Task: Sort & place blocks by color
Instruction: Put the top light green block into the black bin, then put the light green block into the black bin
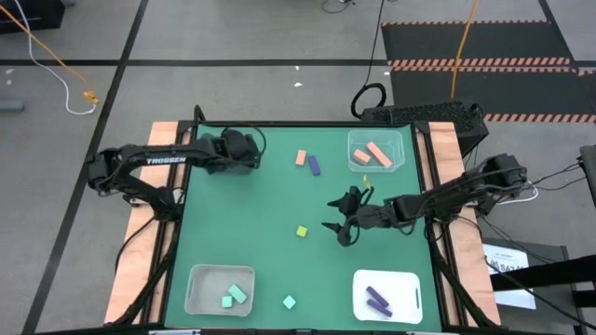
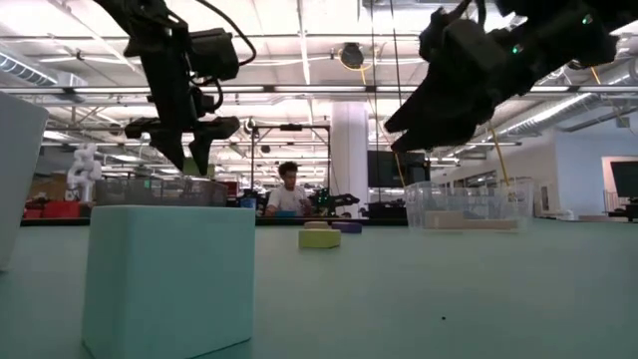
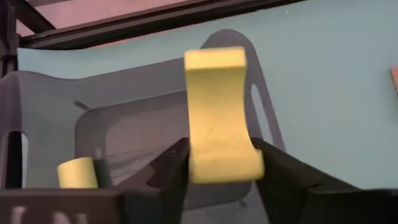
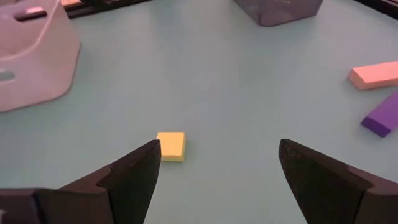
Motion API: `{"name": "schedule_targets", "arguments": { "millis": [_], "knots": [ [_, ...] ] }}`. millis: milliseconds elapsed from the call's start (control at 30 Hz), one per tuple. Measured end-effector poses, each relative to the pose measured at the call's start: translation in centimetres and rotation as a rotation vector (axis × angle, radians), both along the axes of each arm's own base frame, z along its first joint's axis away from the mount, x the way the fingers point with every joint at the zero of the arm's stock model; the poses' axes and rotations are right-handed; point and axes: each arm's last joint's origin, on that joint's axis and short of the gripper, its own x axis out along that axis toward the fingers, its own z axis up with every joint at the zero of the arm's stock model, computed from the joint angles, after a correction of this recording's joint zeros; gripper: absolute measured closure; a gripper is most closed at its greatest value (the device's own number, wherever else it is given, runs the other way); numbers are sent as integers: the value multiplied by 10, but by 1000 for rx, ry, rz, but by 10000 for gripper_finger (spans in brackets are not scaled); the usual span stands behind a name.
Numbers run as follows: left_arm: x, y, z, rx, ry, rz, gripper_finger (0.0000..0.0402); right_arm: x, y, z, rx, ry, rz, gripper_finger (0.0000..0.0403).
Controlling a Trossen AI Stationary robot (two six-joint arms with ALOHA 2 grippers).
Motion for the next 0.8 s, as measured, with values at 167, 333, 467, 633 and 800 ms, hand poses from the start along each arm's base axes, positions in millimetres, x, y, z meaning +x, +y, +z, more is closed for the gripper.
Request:
{"name": "schedule_targets", "arguments": {
  "millis": [167, 333, 467, 633, 800],
  "knots": [
    [-3, 5, 0, -2, 2, 22, 159, 9, 1, -12, -63, 5, 32, 85],
    [-2, 4, 0, -5, 1, 15, 135, 20, 3, -24, -108, -26, 60, 85],
    [5, -5, 2, -6, -32, -39, 140, 27, 5, -38, -105, -39, 61, 85],
    [16, -30, 14, 36, -119, -171, 154, 34, 7, -54, -125, -46, 82, 85],
    [21, -65, 34, 68, -262, -312, 160, 54, 11, -66, -121, -15, 124, 85]
  ]
}}
